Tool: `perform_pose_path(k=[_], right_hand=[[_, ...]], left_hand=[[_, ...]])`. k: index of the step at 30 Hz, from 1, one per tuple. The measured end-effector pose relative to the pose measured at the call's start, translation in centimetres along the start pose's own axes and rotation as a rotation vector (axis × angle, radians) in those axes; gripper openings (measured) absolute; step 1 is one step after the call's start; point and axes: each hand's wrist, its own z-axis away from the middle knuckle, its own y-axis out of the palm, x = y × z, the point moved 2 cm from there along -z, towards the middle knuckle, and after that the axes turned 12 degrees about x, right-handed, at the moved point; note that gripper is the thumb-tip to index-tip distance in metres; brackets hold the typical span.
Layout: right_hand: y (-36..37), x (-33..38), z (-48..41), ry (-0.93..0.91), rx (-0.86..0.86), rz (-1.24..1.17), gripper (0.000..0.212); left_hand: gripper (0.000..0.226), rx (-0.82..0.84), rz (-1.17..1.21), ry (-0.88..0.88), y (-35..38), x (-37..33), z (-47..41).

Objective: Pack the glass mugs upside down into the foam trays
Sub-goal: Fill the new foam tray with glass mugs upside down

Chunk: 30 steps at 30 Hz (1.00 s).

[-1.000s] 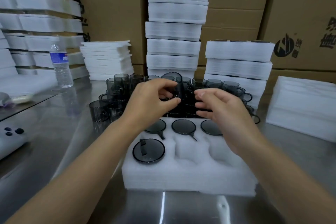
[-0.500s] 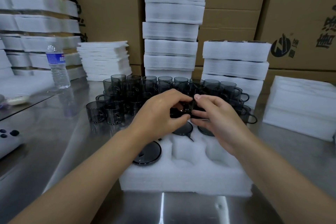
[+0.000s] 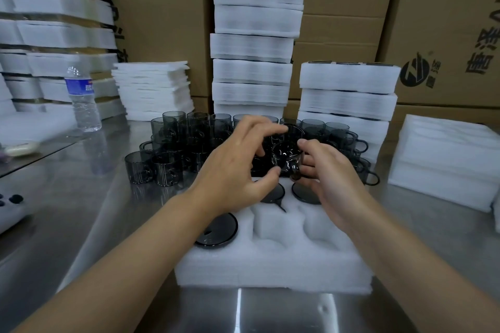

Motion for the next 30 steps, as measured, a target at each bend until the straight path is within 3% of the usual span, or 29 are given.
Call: perform_pose_path(k=[4,11,16,30], right_hand=[[-0.2,-0.1,0.0,0.009,-0.009,0.060,0.031],[0.1,0.0,0.4,0.016,0.019,0.062,0.030],[0.2,0.1,0.4,-0.003,0.046,0.074,0.018],[0.3,0.6,0.8,-0.057,-0.006,0.062,0.019]], left_hand=[[0.059,-0.069,0.003,-0.039,-0.1,0.4,0.1],[0.079,0.093,-0.013,-0.091,0.6,0.9,0.1],[0.078,0.106,0.059,-0.145,0.7,1.4,0.1],[0.077,0.178,0.107,-0.087,0.7,0.8,0.1]])
